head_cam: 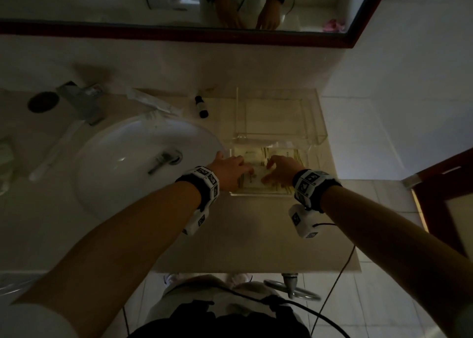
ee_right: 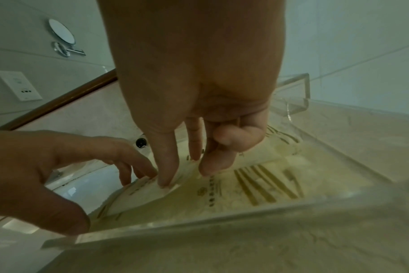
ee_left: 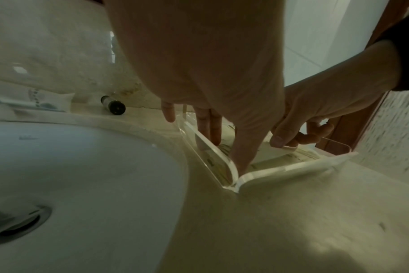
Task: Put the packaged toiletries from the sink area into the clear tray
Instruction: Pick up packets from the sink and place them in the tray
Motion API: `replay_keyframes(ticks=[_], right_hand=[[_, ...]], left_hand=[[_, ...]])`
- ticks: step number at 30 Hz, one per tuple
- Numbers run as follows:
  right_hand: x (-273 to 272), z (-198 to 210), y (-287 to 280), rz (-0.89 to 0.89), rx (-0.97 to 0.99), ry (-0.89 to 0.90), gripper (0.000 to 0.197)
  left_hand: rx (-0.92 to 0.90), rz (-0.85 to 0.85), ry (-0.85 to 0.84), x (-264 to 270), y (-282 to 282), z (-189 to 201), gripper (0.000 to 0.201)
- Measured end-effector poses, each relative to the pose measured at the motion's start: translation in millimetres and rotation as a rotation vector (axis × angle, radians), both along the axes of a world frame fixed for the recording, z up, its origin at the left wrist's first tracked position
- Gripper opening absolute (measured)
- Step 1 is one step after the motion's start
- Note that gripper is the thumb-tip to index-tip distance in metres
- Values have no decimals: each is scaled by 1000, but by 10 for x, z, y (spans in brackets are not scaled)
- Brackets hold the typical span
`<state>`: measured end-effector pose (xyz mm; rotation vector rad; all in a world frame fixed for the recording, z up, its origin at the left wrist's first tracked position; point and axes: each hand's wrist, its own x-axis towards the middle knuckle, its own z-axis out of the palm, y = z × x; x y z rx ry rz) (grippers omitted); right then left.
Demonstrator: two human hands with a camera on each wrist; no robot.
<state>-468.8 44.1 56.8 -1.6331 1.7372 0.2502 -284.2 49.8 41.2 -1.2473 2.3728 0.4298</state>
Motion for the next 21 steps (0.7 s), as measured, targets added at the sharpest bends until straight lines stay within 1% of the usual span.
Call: replay_keyframes(ticks=[4,9,12,15,18,21], right_hand=[[68,-8,1,12,33,-20,59],[119,-31,29,83,10,69,56],[109,-44,59,68,-13,89,58],[123,-37,61,27,-65,51,58],[199,22,28,-29,-130,-28,59],[359,96,-29,-38,-196,-84,61]], left_hand=[[-18,-16,13,86,-4,-2,61],[-44,4,91,94,-11,-11,54],[-86,-8,96,48,14,-11,53],[-107,16,128,77,-4,-6,55],[-130,86,207,186,-51,30,56],[-171,168,287,370,-94,91,55]])
